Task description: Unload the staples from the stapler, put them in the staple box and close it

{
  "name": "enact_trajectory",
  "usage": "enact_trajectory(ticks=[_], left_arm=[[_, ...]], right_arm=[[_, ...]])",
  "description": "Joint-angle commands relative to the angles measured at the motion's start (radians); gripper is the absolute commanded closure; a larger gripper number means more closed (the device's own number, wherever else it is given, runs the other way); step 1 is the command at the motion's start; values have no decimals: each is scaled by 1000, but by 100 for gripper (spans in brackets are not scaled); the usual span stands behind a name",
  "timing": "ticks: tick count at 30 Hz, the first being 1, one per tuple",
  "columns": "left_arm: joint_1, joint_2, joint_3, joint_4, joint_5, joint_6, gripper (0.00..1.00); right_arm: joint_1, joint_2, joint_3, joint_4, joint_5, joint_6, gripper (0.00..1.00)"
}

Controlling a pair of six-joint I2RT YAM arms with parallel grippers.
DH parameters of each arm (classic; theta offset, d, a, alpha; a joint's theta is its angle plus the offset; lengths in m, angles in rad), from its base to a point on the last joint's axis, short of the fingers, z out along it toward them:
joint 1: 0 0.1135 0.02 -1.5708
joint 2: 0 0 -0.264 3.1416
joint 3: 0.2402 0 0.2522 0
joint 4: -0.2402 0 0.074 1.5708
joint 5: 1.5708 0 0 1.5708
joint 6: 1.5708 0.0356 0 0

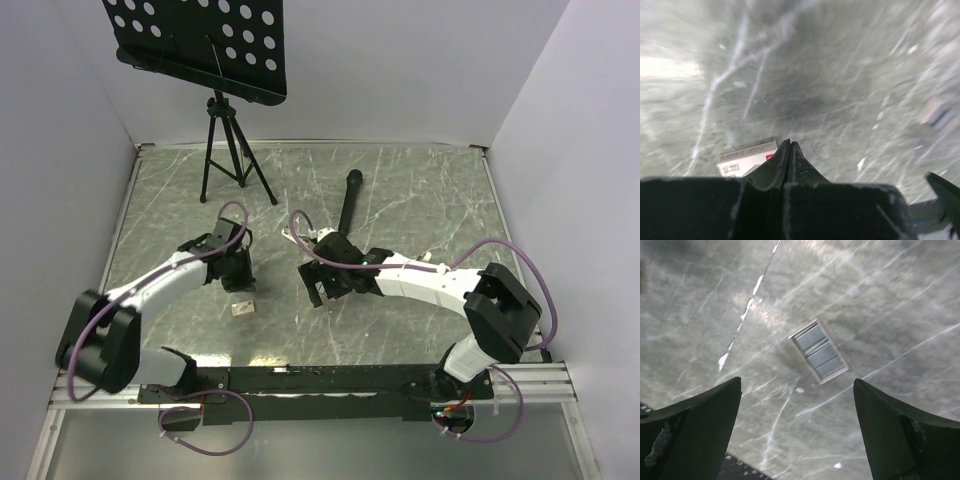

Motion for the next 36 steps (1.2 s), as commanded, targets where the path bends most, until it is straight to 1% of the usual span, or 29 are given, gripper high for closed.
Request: enact_trajectory(ticks=[1, 3, 4, 5, 6, 7, 8, 9, 10, 11, 12, 14, 18, 22, 27, 31, 32, 33, 36], left_arm=[[30, -144, 63, -13, -171, -100, 99], [108, -202, 57, -1, -180, -113, 99], [146, -219, 42, 3, -166, -109, 95], [232, -245, 34, 14, -107, -100, 91], [275, -256, 17, 17, -83, -90, 76], [315, -262, 11, 16, -42, -80, 64], [378, -274, 6, 11, -10, -68, 52], [401, -279, -4, -3, -6, -67, 33], [418, -285, -11, -7, -8, -70, 26], [443, -297, -18, -9, -11, -80, 21], [450, -305, -27, -10, -12, -89, 19], [455, -316, -40, -18, -17, -125, 20], [461, -323, -49, -59, -28, -204, 28], [461, -380, -69, -118, -68, -290, 37], [460, -416, -104, -133, -68, -326, 41], [460, -374, -100, -161, -75, -340, 44], [460, -365, -98, -168, -75, -343, 48], [460, -345, -100, -170, -75, -343, 50], [461, -319, -115, -173, -51, -353, 56]], right_arm=[[7, -4, 26, 76, 96, -127, 0], [7, 16, 24, 107, 102, -177, 0], [10, 22, 23, 134, 95, -224, 1], [10, 37, 24, 141, 92, -246, 2], [10, 42, 26, 144, 89, -266, 3], [10, 43, 28, 154, 80, -299, 5], [10, 43, 21, 165, 63, -315, 7], [10, 43, 18, 173, 41, -332, 9], [10, 43, 17, 179, 27, -359, 11], [10, 55, 23, 179, 4, -363, 13], [10, 63, 26, 176, -5, -388, 18], [10, 88, 38, 171, -19, -413, 22], [10, 149, 77, 135, -34, -438, 31], [10, 189, 86, 125, -7, -441, 32], [10, 209, 90, 115, -3, -445, 32], [10, 215, 89, 113, -13, -450, 33], [8, 215, 89, 110, -13, -450, 34], [10, 217, 89, 107, -14, -450, 34], [10, 206, 75, 99, -31, -448, 42]])
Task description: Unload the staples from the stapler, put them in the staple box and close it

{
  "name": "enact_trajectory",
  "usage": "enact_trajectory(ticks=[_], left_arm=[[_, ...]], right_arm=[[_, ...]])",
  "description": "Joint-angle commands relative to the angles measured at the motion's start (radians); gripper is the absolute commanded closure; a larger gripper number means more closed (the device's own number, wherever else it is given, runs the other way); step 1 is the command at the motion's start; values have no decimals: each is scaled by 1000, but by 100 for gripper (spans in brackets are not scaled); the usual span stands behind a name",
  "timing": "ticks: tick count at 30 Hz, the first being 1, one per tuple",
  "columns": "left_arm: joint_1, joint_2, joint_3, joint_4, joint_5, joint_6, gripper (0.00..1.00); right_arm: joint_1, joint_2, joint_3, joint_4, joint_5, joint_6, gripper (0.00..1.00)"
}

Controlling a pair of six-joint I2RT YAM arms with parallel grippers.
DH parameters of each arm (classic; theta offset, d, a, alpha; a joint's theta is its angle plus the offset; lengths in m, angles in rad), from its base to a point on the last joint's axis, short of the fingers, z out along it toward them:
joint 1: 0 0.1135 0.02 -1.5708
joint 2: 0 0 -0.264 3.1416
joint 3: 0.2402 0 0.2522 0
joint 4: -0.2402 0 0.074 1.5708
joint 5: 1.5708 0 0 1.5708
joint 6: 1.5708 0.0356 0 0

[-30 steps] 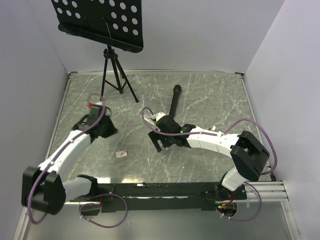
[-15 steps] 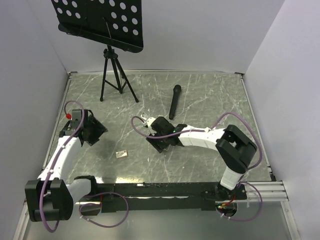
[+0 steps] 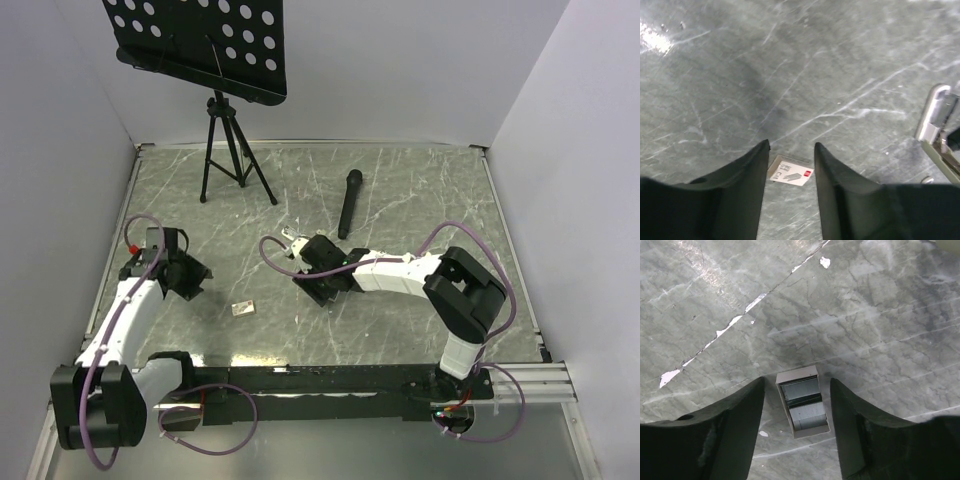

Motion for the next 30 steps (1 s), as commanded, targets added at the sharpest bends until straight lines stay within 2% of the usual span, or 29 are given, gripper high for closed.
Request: enact_trajectory(ticks=[1, 7, 14, 23, 24, 26, 30], left_arm=[[5, 32, -24, -24, 28, -35, 59], [7, 37, -91, 13, 69, -51, 65], [4, 73, -111, 45, 117, -49, 78], [-22, 103, -140, 73, 131, -69, 86], [-60, 106, -139, 68, 125, -75, 86], [-74, 112, -130, 39, 86, -95, 86], [-93, 126, -124, 14, 66, -106, 85]], right_arm=[[4, -4, 19, -17, -19, -15, 45], [5, -25, 1, -18, -40, -5, 52], [24, -19, 9, -15, -62, 9, 60], [93, 45, 79, -6, -76, 23, 60], [99, 57, 96, -7, -74, 23, 60], [114, 65, 111, -10, -70, 27, 58], [124, 57, 105, -20, -29, 31, 47]])
